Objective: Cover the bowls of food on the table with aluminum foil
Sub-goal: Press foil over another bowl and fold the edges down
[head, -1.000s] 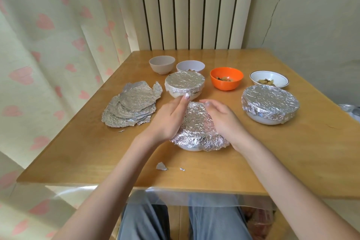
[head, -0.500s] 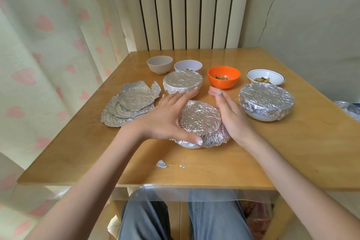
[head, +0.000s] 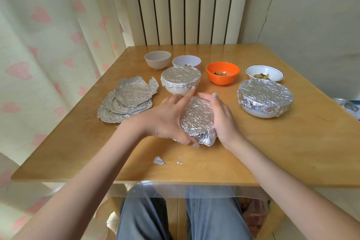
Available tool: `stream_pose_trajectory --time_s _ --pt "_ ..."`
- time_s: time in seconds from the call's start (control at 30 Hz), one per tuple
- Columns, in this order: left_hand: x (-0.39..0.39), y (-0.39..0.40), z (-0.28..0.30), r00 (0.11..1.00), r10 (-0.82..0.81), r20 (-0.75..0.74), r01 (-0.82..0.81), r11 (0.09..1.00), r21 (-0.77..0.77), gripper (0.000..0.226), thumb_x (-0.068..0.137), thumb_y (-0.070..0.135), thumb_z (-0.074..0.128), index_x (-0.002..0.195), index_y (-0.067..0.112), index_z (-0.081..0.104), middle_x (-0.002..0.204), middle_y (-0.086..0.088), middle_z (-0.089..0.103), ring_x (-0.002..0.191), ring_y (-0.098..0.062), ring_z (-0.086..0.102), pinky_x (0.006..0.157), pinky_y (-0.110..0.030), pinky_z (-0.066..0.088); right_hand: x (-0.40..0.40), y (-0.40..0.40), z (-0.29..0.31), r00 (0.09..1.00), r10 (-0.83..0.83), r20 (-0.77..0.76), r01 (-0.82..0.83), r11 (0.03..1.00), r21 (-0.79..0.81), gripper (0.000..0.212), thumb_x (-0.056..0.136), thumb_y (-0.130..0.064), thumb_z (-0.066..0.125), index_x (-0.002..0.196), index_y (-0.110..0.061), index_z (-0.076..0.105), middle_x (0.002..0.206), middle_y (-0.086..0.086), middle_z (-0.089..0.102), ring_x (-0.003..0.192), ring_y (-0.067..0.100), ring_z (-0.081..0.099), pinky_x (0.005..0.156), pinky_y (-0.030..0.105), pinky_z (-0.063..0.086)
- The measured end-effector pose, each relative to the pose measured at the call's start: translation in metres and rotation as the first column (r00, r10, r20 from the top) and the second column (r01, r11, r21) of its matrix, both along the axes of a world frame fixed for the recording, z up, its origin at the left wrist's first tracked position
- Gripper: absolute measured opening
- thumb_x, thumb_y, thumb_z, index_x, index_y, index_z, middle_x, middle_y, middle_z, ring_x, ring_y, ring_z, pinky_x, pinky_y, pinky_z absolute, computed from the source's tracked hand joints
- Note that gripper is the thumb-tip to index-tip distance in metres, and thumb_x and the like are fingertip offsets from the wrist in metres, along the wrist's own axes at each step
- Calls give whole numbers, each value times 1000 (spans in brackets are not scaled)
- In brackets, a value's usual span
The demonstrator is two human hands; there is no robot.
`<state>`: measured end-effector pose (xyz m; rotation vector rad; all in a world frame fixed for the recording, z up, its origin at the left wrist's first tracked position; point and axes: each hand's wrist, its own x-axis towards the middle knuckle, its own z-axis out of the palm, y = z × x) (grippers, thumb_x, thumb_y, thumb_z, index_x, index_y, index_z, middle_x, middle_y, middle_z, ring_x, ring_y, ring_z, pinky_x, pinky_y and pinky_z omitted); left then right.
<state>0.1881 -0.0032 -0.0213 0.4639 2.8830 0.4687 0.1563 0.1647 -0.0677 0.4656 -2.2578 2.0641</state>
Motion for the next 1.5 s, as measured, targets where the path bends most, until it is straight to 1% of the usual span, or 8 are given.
stream_pose_trajectory --time_s 0.27,0.4,0.53,0.7,0.83,1.2,1.33,1.5 --pt "3 -10 2 994 -49 -95 58 994 94 124 51 88 51 144 53 -23 162 0 -17 147 -14 -24 119 -46 -12 19 0 6 969 -234 -73 235 972 -7 62 94 -51 23 130 -12 55 130 1 58 121 7 51 103 18 35" --pt "1 -19 5 974 119 -195 -10 876 483 86 77 78 23 153 38 18 162 11 15 146 0 6 117 -26 4 46 3 10 885 -462 63 465 863 -198 38 103 -33 30 131 -20 53 119 -18 50 106 -9 40 81 -5 24" --pt "-14 -5 -7 981 188 -38 -111 721 684 87 87 74 19 149 17 36 150 5 42 135 -1 37 93 3 29 48 -21 19 873 -412 261 483 808 -338 40 102 -34 33 140 -22 42 120 -19 39 109 -6 35 89 11 25" --pt "-20 5 -15 972 195 133 -222 569 792 76 97 65 25 142 7 46 142 -8 51 133 -17 46 116 -34 32 36 -44 13 839 -459 292 534 797 -282 37 102 -29 34 131 -14 51 133 0 53 118 14 48 96 24 35" --pt "-26 4 -22 934 305 186 -331 540 774 95 62 96 39 122 26 61 134 1 59 125 -15 54 114 -43 35 25 -37 9 821 -465 331 543 815 -203 36 100 -30 32 118 -19 62 104 -10 55 98 10 50 88 25 36" --pt "2 9 -20 916 401 -31 -281 694 663 62 95 69 18 118 28 59 120 7 61 115 -15 51 99 -32 35 13 -20 10 894 -286 346 301 954 11 60 97 -57 26 89 -13 65 95 10 71 94 26 65 92 42 49" --pt "6 -17 -15 975 220 -16 -170 798 579 107 67 92 34 154 35 13 162 12 12 149 -8 9 122 -45 9 3 4 22 955 -187 231 126 959 256 71 94 -64 17 110 -17 68 113 4 69 109 21 61 101 40 44" --pt "2 -15 -9 1000 0 13 -5 902 431 124 55 85 67 154 40 6 163 11 11 149 -9 10 122 -43 14 -13 -2 46 1000 13 -6 -10 938 346 33 101 -43 35 101 -28 65 103 -5 66 99 9 57 91 31 42"
